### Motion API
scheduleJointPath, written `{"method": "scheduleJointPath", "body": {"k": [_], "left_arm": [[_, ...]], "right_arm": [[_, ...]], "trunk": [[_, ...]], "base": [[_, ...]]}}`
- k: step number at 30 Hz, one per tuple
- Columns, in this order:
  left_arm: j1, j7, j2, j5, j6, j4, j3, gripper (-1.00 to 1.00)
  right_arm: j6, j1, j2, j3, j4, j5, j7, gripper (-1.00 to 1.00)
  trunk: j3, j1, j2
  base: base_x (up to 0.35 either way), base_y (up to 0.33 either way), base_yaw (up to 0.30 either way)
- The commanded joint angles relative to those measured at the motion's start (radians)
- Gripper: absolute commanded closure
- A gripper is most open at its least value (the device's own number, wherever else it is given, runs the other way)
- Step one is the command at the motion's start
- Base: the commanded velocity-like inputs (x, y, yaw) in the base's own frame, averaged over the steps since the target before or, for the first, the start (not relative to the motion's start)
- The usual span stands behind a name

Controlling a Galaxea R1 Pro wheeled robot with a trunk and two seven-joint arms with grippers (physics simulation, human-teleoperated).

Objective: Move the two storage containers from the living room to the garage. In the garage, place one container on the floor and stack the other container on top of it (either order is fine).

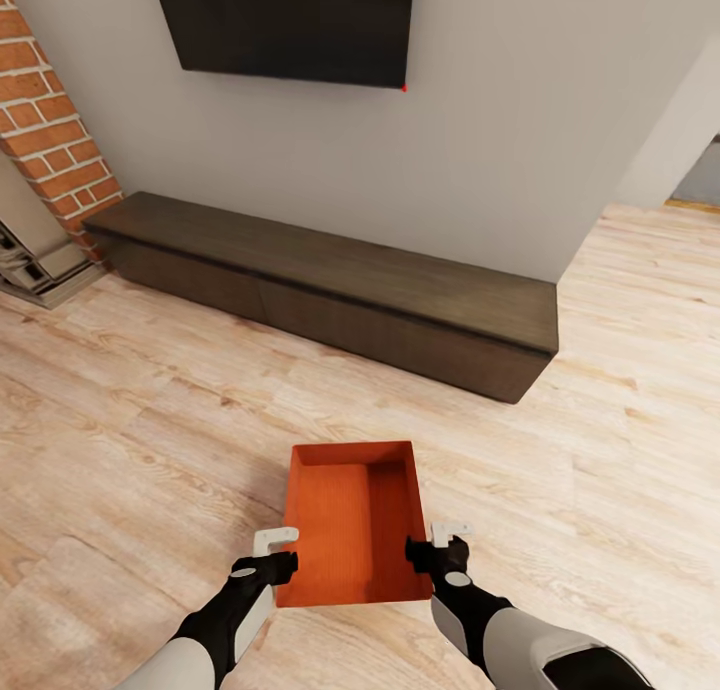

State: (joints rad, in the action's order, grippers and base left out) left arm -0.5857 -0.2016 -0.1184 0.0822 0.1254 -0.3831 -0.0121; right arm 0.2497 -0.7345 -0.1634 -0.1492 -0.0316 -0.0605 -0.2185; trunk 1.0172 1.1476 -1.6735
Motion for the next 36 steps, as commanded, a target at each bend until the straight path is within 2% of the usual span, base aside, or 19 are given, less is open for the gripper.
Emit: {"method": "scheduleJointPath", "body": {"k": [1, 8, 14, 20, 36], "left_arm": [[0.0, -0.004, 0.001, 0.009, 0.005, -0.002, -0.002, -1.0], [0.0, -0.002, 0.005, 0.008, 0.005, -0.005, -0.003, -1.0], [0.0, -0.002, 0.006, 0.009, 0.005, -0.015, -0.001, -1.0], [0.0, -0.001, 0.018, 0.01, 0.004, -0.019, 0.001, -1.0], [0.0, -0.002, 0.019, 0.008, 0.002, -0.021, 0.0, -1.0]], "right_arm": [[0.003, -0.001, 0.0, -0.009, -0.001, -0.005, -0.004, -1.0], [0.007, 0.0, 0.004, -0.008, -0.004, -0.004, -0.004, -1.0], [0.039, 0.0, 0.004, -0.006, -0.005, -0.004, -0.004, -1.0], [0.042, -0.001, 0.004, -0.005, -0.005, -0.006, -0.004, -1.0], [0.041, 0.0, 0.005, -0.004, -0.005, -0.002, -0.004, -1.0]], "trunk": [[0.004, 0.004, -0.008], [0.026, 0.031, -0.057], [0.045, 0.054, -0.099], [0.063, 0.077, -0.141], [0.114, 0.138, -0.253]], "base": [[0.0, 0.0, 0.0], [0.0, 0.0, 0.0], [0.0, 0.0, 0.0], [0.0, 0.0, 0.0], [0.0, 0.0, 0.0]]}}
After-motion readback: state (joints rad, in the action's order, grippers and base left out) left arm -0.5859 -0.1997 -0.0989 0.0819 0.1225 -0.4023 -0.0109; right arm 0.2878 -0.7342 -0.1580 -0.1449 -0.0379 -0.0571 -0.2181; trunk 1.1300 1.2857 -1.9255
